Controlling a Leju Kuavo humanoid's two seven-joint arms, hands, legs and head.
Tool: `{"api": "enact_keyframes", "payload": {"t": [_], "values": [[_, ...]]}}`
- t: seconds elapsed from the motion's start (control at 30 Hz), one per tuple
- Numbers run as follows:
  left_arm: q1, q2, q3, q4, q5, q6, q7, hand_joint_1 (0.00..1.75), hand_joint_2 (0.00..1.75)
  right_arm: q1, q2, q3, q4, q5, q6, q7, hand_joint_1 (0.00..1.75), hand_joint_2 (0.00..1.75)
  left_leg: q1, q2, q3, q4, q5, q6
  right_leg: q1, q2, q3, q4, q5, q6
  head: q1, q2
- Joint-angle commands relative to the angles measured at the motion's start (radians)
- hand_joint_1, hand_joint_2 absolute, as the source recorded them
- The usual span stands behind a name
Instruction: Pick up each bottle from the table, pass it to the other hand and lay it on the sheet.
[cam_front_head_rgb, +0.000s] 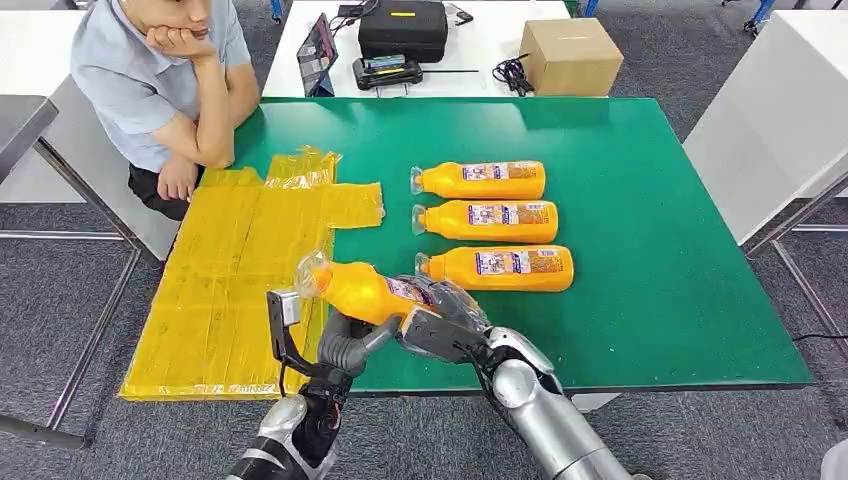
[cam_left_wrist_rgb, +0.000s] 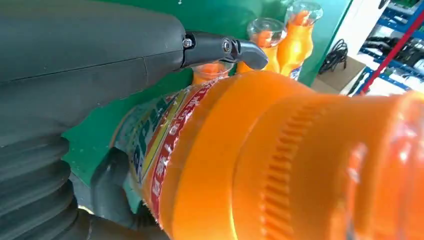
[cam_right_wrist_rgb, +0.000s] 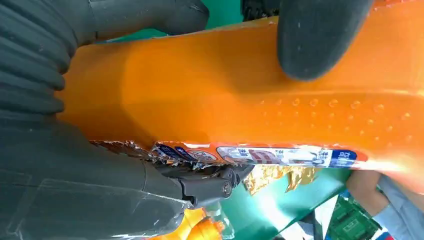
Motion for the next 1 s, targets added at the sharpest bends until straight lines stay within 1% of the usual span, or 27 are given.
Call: {"api": "enact_keyframes", "payload": {"t": [0.03,0.1,0.13,0.17,0.2,0.23,0.27,0.3,0.33,0.37,0.4,0.43,0.47,0.6,0.63,0.67,0.7,0.73,0.77,0.87,0.93,1.0], "values": [[-0.045,-0.005,0.025,0.038,0.028,0.006,-0.022,0.0,1.75,-0.046,0.017,0.045,0.097,-0.004,-0.004,-0.011,1.75,1.75,0.001,0.001,0.001,0.0,-0.001,-0.001,0.001,0.0,0.001,0.0,0.0,-0.002,0.0,0.0],[-0.041,-0.005,0.031,0.027,0.028,0.008,-0.026,0.0,1.75,-0.043,0.018,0.046,0.098,-0.004,-0.006,-0.011,1.75,1.75,0.001,0.001,0.002,0.001,-0.001,-0.002,0.002,0.0,0.002,0.0,-0.001,-0.003,0.0,0.0],[-0.016,-0.005,0.071,-0.048,-0.008,0.041,-0.066,1.75,1.75,-0.026,0.014,0.052,0.095,0.012,-0.02,-0.01,1.61,1.75,0.001,0.002,0.002,0.0,-0.001,-0.002,0.002,0.001,0.002,0.0,0.0,-0.002,0.0,0.0],[-0.015,-0.005,0.072,-0.05,-0.011,0.043,-0.068,1.75,1.75,-0.026,0.016,0.05,0.097,0.013,-0.021,-0.009,1.61,1.75,0.001,0.001,0.002,0.001,-0.001,-0.002,0.001,0.001,0.002,0.0,-0.001,-0.002,0.0,0.0],[-0.015,-0.005,0.072,-0.05,-0.011,0.043,-0.068,1.75,1.75,-0.026,0.016,0.05,0.097,0.013,-0.021,-0.009,1.48,1.75,0.002,0.001,0.002,0.001,-0.002,-0.002,0.002,0.0,0.003,0.0,-0.001,-0.003,0.0,0.0],[-0.015,-0.005,0.074,-0.053,-0.015,0.048,-0.071,1.75,1.75,-0.026,0.02,0.046,0.097,0.015,-0.024,-0.009,1.43,1.75,0.002,0.002,0.002,0.0,-0.001,-0.002,0.002,0.001,0.003,-0.001,-0.001,-0.003,0.0,0.0],[-0.016,-0.005,0.072,-0.055,-0.026,0.055,-0.078,1.75,1.75,-0.027,0.021,0.045,0.097,0.016,-0.025,-0.008,1.43,1.75,0.002,0.001,0.002,0.001,-0.001,-0.003,0.002,0.0,0.003,0.0,-0.001,-0.003,0.0,0.0],[-0.016,-0.005,0.071,-0.057,-0.029,0.057,-0.08,1.75,1.75,-0.027,0.021,0.044,0.097,0.017,-0.026,-0.007,1.36,1.75,0.002,0.001,0.001,0.001,-0.001,-0.002,0.002,0.0,0.002,0.0,-0.001,-0.002,0.0,0.0],[-0.016,-0.005,0.07,-0.06,-0.043,0.069,-0.087,1.75,1.75,-0.027,0.023,0.042,0.097,0.018,-0.026,-0.005,0.86,1.75,0.002,0.001,0.002,0.001,-0.002,-0.002,0.002,0.0,0.003,0.0,-0.001,-0.003,0.0,0.0],[-0.015,-0.005,0.069,-0.065,-0.052,0.075,-0.089,1.75,1.75,-0.028,0.026,0.037,0.097,0.018,-0.027,0.0,0.77,1.75,0.001,0.001,0.001,0.0,-0.001,-0.002,0.001,0.0,0.002,0.0,-0.001,-0.002,0.0,0.0],[-0.015,-0.005,0.069,-0.065,-0.052,0.075,-0.089,1.75,1.75,-0.028,0.026,0.037,0.097,0.018,-0.027,0.0,0.77,1.75,0.002,0.001,0.002,0.0,-0.001,-0.002,0.002,0.0,0.003,0.0,-0.001,-0.003,0.0,0.0],[-0.014,-0.005,0.069,-0.069,-0.054,0.078,-0.088,1.75,1.75,-0.029,0.029,0.034,0.097,0.019,-0.029,0.003,0.26,1.75,0.002,0.001,0.003,0.001,-0.002,-0.003,0.003,0.0,0.003,0.0,-0.001,-0.003,0.0,0.0],[-0.014,-0.005,0.07,-0.07,-0.061,0.082,-0.086,1.75,1.75,-0.028,0.032,0.03,0.096,0.021,-0.032,0.005,0.02,1.75,0.001,0.0,0.001,0.0,-0.001,-0.002,0.001,0.0,0.002,0.0,-0.001,-0.002,0.0,0.0],[-0.011,-0.005,0.071,-0.077,-0.074,0.087,-0.088,1.75,1.75,-0.026,0.036,0.024,0.092,0.021,-0.034,0.01,0.0,1.75,0.002,0.001,0.002,0.001,-0.002,-0.002,0.002,0.0,0.002,0.0,-0.001,-0.003,0.0,0.0],[-0.004,-0.005,0.076,-0.097,-0.079,0.091,-0.088,1.75,1.75,-0.022,0.043,0.014,0.084,0.019,-0.038,0.011,0.0,1.75,0.003,0.002,0.003,0.002,-0.003,-0.003,0.003,0.0,0.003,0.001,-0.002,-0.004,0.0,0.0],[0.0,-0.005,0.08,-0.109,-0.084,0.095,-0.09,1.75,1.75,-0.019,0.048,0.007,0.08,0.019,-0.041,0.014,0.0,1.75,0.001,0.0,0.001,0.0,-0.001,-0.001,0.001,0.0,0.001,0.0,0.0,-0.002,0.0,0.0],[0.008,-0.005,0.086,-0.137,-0.101,0.106,-0.097,1.75,1.75,-0.014,0.052,0.002,0.071,0.027,-0.051,0.022,0.0,1.75,0.001,0.001,0.002,0.001,-0.001,-0.002,0.002,0.0,0.002,0.0,-0.001,-0.003,0.0,0.0],[0.022,-0.005,0.093,-0.173,-0.111,0.11,-0.093,1.75,1.75,-0.004,0.056,-0.003,0.055,0.039,-0.061,0.028,0.0,0.0,0.002,0.002,0.002,0.001,-0.002,-0.003,0.002,0.001,0.003,0.0,-0.002,-0.003,0.0,0.0],[0.04,-0.005,0.101,-0.218,-0.117,0.115,-0.096,1.75,1.75,0.008,0.061,-0.009,0.036,0.05,-0.069,0.03,0.0,0.0,0.001,0.001,0.001,0.001,-0.001,-0.002,0.001,0.0,0.001,0.0,-0.001,-0.002,0.0,0.0],[0.064,-0.005,0.124,-0.294,-0.126,0.121,-0.086,1.75,1.75,0.027,0.07,-0.017,0.006,0.064,-0.075,0.035,0.0,0.0,0.002,0.002,0.001,0.001,-0.002,-0.002,0.002,0.001,0.001,0.001,-0.001,-0.003,0.0,0.0],[0.063,-0.005,0.13,-0.308,-0.128,0.122,-0.079,1.75,1.75,0.029,0.072,-0.019,0.001,0.066,-0.075,0.035,0.0,0.0,0.002,0.003,0.003,0.002,-0.003,-0.003,0.003,0.002,0.002,0.001,-0.002,-0.004,0.0,0.0],[0.075,-0.005,0.145,-0.353,-0.147,0.128,-0.084,1.75,1.75,0.041,0.074,-0.036,-0.017,0.07,-0.085,0.032,0.0,0.0,0.001,0.001,0.0,0.0,-0.001,-0.001,0.001,0.001,0.0,0.0,-0.001,-0.002,0.0,0.0]]}}
